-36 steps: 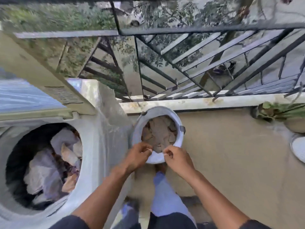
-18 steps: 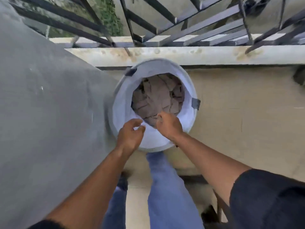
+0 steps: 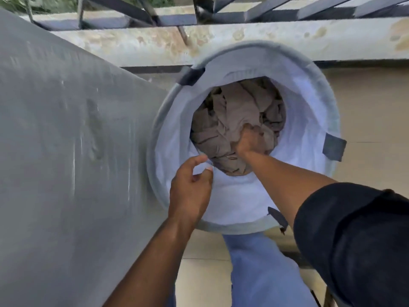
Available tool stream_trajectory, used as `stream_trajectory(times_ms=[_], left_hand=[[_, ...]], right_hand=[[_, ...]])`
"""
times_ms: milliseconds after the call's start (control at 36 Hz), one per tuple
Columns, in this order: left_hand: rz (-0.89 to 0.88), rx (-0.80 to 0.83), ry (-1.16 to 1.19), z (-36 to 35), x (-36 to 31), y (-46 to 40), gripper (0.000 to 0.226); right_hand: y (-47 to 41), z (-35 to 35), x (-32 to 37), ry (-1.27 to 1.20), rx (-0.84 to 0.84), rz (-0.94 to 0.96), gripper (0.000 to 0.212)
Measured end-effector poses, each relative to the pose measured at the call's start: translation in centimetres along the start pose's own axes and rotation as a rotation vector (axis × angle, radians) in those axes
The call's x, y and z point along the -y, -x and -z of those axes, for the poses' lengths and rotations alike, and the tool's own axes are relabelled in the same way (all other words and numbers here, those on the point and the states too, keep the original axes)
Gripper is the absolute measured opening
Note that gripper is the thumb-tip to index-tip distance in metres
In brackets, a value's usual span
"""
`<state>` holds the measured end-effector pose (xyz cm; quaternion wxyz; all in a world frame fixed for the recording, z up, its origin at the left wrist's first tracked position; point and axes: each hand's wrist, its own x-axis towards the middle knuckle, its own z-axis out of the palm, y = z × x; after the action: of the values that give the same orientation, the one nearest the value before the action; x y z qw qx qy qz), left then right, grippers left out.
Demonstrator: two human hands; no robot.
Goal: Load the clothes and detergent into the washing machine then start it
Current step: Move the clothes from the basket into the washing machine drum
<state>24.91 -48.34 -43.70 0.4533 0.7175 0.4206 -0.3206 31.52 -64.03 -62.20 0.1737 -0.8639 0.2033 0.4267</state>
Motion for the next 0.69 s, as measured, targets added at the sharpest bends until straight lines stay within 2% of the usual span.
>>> stream_trajectory(times_ms=[56,139,306,417,528,694], left_hand=[[0.008,0.006,-0.004,-0.2,0.3,-0.2,0.029],[0.03,0.011,-0.002,-0.2,0.6,0.0,0.026],[0.05,0.026,0.039,-0.1,0.1,3.0,0.023],[0.056,0.034,0.059,0.2,-1.2,5.7,0.025],[0.02,0.04,0.094,0.8,-3.9,8.9,0.024],[-0.199,0.034,0.002,4.0,-8.2,14.8,0.028]], right_hand=[[-0.5,-0.5,-0.2,0.031,-0.028,0.019,0.058],[-0.6,-0.4,-0.5,0.04,-0.085,0.046,0.038],[3.1,2.5,-0.5,-0.133,-0.156,0.041,0.026],[8.1,4.9,-0.1,-0.351,-0.208,0.116,0.034],[14.1,7.9,0.5,-0.597,-0.154,0.222,0.029],[24.1,13.0,1.9,-0.773,-0.038,0.324,0.021]])
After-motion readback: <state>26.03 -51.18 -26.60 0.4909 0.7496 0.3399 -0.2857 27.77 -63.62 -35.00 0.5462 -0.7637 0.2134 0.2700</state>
